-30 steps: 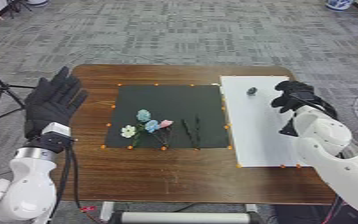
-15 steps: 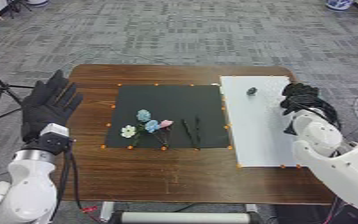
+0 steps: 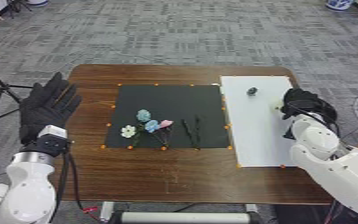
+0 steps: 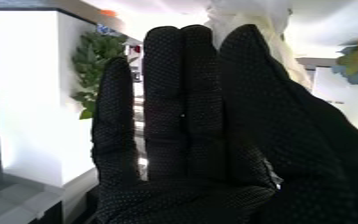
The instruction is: Arrange flowers
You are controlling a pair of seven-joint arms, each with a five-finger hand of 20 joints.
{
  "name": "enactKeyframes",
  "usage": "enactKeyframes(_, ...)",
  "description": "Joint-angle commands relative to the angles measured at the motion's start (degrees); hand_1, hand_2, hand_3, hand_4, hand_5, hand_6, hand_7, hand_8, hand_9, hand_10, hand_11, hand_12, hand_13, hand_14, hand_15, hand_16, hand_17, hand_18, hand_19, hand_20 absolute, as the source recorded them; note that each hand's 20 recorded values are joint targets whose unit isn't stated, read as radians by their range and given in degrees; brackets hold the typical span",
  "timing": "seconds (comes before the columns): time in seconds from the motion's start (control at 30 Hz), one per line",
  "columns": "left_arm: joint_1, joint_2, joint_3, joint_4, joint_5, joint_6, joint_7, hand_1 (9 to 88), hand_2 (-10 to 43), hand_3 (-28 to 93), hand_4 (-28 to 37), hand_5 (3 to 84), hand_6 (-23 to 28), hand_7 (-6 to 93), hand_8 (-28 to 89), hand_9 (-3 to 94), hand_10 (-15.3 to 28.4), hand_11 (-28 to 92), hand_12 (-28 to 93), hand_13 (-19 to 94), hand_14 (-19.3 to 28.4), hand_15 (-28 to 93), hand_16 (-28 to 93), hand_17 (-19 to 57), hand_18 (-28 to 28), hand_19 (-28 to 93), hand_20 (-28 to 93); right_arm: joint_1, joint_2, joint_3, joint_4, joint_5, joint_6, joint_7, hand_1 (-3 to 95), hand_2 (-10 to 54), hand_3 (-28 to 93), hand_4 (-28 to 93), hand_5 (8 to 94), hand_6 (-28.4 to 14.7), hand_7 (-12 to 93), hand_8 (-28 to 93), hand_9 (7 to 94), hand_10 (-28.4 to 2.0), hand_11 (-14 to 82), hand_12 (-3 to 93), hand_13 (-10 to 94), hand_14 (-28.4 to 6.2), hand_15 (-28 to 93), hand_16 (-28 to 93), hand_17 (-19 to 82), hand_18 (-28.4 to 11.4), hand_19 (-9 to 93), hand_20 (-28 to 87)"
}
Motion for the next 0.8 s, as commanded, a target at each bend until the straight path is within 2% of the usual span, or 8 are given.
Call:
enactKeyframes(0.03,0.47,-0.79,-0.40,0.01,-0.06,-1.82,-0.54,26.0,19.2,69,-28.3,37.1,8.8,7.4,-8,24.5,13.9,17,7,21,13.0,17,-3,-7.6,12.1,31,7,-0.75,-0.39,2.53,-2.43,2.81,-4.62,-2.95,47.1,-9.5,87,-25,55.1,-1.2,18,-13,56.7,-10.9,15.5,16.9,49,-9.3,39,19,23,-17.2,64,26)
enactKeyframes(0.1,0.35,-0.78,-0.34,0.05,-0.12,-1.97,-0.58,26.1,19.3,69,-28.3,37.7,8.9,7.4,-7,25.8,14.1,17,7,21,13.3,17,-3,-7.7,12.2,31,7,0.19,-0.65,0.86,-1.80,2.40,-2.10,-1.76,47.5,-9.5,84,-27,55.7,-1.1,19,-13,57.6,-10.6,16.7,17.3,48,-9.2,39,19,23,-17.3,63,26)
enactKeyframes(0.23,0.25,-1.01,-0.19,0.11,-0.11,-2.33,-0.80,25.9,19.4,69,-28.3,38.5,9.1,7.3,-7,27.3,14.6,18,8,21,13.6,18,-3,-7.8,12.4,31,8,1.08,-0.93,-1.49,-0.48,0.52,0.88,-1.53,50.3,-9.5,80,-28,61.6,2.1,26,-15,64.7,-8.6,21.0,18.4,53,-7.8,40,19,25,-16.9,64,26)
enactKeyframes(0.3,0.07,-1.08,-0.08,0.23,-0.04,-2.49,-1.01,25.8,19.4,69,-28.3,38.7,9.2,7.2,-7,27.5,14.6,18,8,21,13.7,18,-4,-7.9,12.5,31,8,1.32,-1.17,-2.39,0.05,0.16,3.32,-0.84,55.3,-9.5,72,-28,64.6,2.1,32,-7,70.9,-7.1,13.8,28.2,55,-6.3,37,25,25,-16.7,64,27)
enactKeyframes(0.37,0.26,-1.19,-0.12,0.16,-0.06,-2.58,-1.00,25.8,19.4,69,-28.3,38.8,9.2,7.3,-7,27.6,14.8,18,8,21,13.9,18,-4,-7.9,12.5,32,8,1.65,-1.47,-3.16,0.60,-0.76,5.56,-0.63,58.3,-9.5,68,-28,67.6,2.4,38,-6,76.5,-5.8,8.8,35.1,57,-4.6,35,30,27,-16.4,64,27)
enactKeyframes(0.43,0.34,-1.36,-0.25,0.13,0.07,-2.53,-1.14,25.8,19.4,69,-28.3,38.9,9.2,7.2,-7,27.8,14.9,18,8,21,14.0,18,-4,-7.9,12.5,32,8,1.38,-1.18,-3.31,0.45,-1.30,7.10,-1.28,59.5,-9.5,68,-28,70.5,2.7,41,-4,80.5,-5.3,9.3,38.3,60,-3.1,32,34,28,-16.1,64,27)
enactKeyframes(0.8,0.97,-1.47,-1.10,-0.02,0.25,-2.60,-1.09,25.8,19.4,69,-28.3,38.9,9.3,7.0,-7,28.1,14.9,17,8,21,14.0,18,-4,-7.9,12.6,31,7,1.45,-0.79,-2.96,-8.82,-6.59,15.33,-5.42,59.3,-9.5,70,-28,72.1,2.3,42,-1,82.3,-5.3,9.1,39.9,62,-2.8,30,37,29,-16.4,65,28)
